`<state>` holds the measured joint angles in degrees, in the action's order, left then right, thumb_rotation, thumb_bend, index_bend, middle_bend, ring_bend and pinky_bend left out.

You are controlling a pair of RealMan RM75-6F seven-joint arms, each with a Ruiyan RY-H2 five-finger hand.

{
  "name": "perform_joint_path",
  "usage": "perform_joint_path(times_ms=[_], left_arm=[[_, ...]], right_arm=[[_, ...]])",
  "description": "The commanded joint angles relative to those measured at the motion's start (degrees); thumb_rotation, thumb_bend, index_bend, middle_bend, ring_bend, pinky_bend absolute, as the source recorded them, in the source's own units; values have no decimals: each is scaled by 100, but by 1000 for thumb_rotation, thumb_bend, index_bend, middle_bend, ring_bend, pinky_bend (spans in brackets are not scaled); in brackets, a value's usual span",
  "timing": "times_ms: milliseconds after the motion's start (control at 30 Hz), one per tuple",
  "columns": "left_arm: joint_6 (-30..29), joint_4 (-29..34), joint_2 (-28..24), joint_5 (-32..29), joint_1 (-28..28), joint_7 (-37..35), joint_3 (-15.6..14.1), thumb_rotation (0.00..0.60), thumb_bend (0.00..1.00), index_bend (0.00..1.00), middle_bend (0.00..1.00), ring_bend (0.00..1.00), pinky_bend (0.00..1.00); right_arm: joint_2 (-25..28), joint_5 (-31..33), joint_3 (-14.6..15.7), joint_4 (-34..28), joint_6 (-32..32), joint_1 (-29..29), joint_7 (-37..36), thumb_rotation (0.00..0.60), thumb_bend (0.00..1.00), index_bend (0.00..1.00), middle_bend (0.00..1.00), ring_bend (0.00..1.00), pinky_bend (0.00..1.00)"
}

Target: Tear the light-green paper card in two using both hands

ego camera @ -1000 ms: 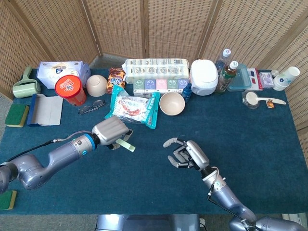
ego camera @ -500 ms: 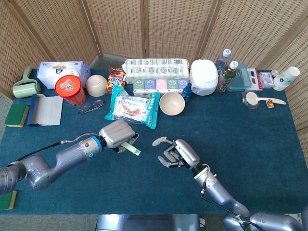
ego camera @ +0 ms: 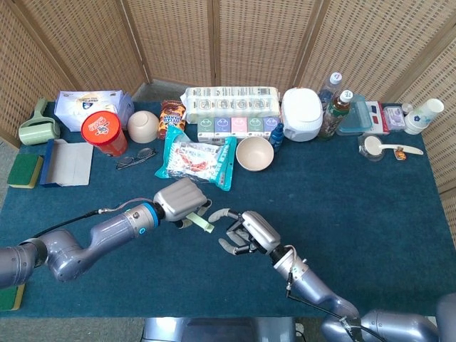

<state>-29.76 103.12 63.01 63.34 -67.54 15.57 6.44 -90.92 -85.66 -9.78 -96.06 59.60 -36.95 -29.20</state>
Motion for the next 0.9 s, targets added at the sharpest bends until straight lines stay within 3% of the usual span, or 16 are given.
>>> perform_joint_path(times_ms=[33,433,900], left_arm=[[-12,3,12,-31,-22,-1,-13,600,382,715,1000,1000,1000],[-61,24,12,-84,-85,2,-72,600,382,715,1000,1000,1000],[-89,10,60,-150,-159,26,-181,600,382,715,1000,1000,1000]], right_arm=[[-15,6,14,-4,-4,-17,37,600,418,327,957,1000,1000],[-69,63,16,4,-24,-85,73,600,418,356,957,1000,1000],[-43,108,-23,-22,-20,-161,56,600,418,311,956,1000,1000]])
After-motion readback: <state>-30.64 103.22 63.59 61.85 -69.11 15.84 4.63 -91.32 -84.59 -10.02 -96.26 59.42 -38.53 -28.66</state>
